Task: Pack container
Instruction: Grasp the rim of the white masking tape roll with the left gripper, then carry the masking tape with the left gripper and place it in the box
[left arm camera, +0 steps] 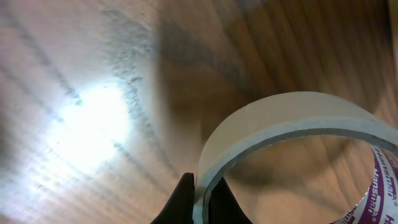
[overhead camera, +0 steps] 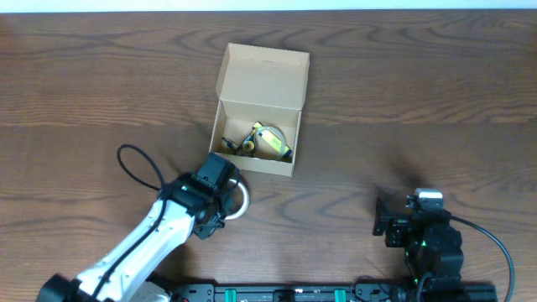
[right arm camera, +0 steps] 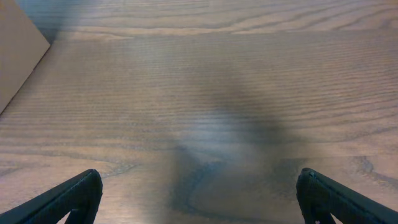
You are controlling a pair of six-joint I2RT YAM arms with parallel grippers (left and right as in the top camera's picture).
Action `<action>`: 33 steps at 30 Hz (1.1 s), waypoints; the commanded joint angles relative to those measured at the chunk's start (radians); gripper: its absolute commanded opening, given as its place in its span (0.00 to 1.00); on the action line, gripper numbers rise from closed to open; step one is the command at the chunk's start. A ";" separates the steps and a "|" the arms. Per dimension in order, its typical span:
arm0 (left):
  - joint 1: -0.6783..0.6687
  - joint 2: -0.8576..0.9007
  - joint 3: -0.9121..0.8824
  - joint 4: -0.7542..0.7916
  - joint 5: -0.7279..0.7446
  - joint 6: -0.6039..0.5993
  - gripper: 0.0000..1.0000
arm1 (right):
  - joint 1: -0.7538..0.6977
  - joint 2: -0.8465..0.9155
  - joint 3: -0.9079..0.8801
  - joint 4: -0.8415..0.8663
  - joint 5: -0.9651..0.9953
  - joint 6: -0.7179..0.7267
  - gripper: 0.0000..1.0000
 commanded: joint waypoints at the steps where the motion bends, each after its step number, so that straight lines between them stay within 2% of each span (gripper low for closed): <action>1: 0.006 -0.051 -0.005 -0.037 0.001 -0.003 0.06 | -0.006 -0.004 -0.002 -0.002 -0.004 -0.013 0.99; 6: 0.006 -0.145 -0.004 -0.107 0.026 0.007 0.06 | -0.006 -0.004 -0.002 -0.002 -0.004 -0.013 0.99; 9: 0.006 -0.219 0.006 -0.130 0.024 0.053 0.06 | -0.006 -0.004 -0.002 -0.002 -0.004 -0.013 0.99; 14: 0.006 -0.284 0.083 -0.156 -0.029 0.187 0.06 | -0.006 -0.004 -0.002 -0.002 -0.004 -0.013 0.99; 19: 0.006 -0.269 0.269 -0.216 -0.163 0.374 0.06 | -0.006 -0.004 -0.002 -0.002 -0.004 -0.013 0.99; 22: 0.006 -0.179 0.460 -0.265 -0.266 0.546 0.05 | -0.006 -0.004 -0.002 -0.002 -0.004 -0.013 0.99; 26: 0.006 -0.020 0.655 -0.289 -0.300 0.747 0.06 | -0.006 -0.004 -0.002 -0.002 -0.004 -0.013 0.99; 29: 0.006 0.176 0.855 -0.300 -0.299 0.912 0.06 | -0.006 -0.004 -0.002 -0.002 -0.004 -0.013 0.99; 33: 0.015 0.360 1.008 -0.369 -0.295 0.944 0.06 | -0.006 -0.004 -0.002 -0.002 -0.004 -0.013 0.99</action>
